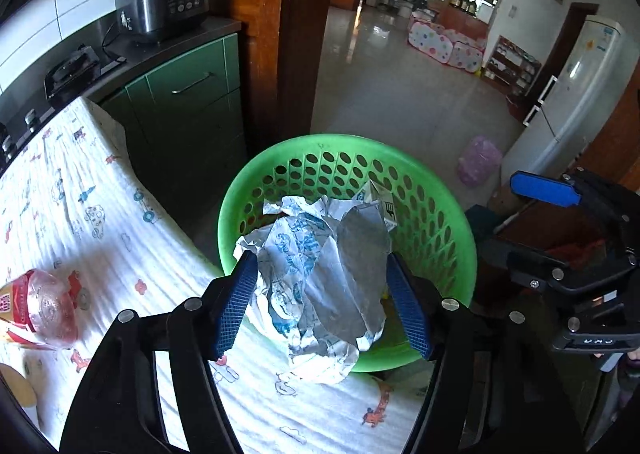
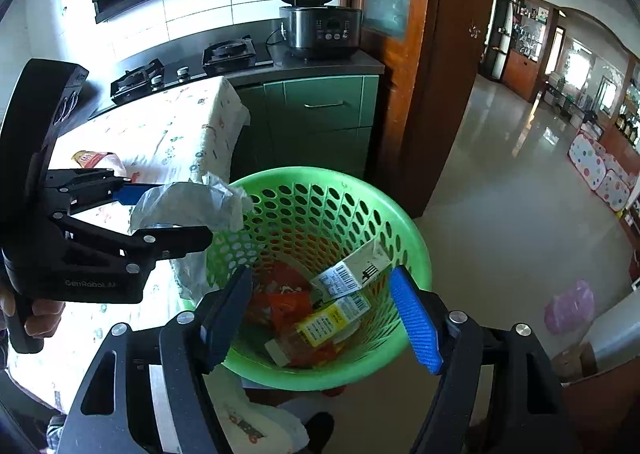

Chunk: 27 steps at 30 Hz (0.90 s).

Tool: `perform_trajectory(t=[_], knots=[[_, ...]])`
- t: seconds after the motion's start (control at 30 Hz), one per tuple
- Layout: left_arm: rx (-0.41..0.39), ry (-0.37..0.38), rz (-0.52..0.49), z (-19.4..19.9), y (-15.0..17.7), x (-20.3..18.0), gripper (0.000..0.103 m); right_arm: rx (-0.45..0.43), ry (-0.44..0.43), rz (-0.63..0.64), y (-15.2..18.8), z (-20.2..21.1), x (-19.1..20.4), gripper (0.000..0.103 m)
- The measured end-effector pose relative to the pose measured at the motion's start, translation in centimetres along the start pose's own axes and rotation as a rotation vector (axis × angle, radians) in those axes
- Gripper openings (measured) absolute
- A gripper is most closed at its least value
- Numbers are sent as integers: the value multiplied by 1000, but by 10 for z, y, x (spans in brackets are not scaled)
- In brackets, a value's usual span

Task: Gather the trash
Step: 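Carry the foil and milk carton to the green basket and drop them, then grasp the gold-and-red drink bottle with the right gripper while the left grasps the white paper cup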

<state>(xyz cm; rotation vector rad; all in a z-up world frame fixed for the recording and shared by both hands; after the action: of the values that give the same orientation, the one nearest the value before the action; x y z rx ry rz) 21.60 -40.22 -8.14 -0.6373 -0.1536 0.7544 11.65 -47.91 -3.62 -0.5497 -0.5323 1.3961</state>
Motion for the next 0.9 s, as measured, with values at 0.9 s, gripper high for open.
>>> perform_trajectory(t=[0.9], knots=[[-95,-256,-33,92,58,97,76,-2,-68,76,-12,-3,45,75]])
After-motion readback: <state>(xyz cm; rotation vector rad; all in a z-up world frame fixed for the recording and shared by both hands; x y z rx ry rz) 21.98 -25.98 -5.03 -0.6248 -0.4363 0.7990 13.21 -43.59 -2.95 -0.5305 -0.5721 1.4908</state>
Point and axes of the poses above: each gripper's, at about its wrist camera, not at the fingertips, and z roughly against the way its jaws point, x to its left, y to its underside, the point moved 8 cm from there along -z, roughly the way its jaws point, and after that the axes turned 4 degrees about -y, right-handed, at the moved point
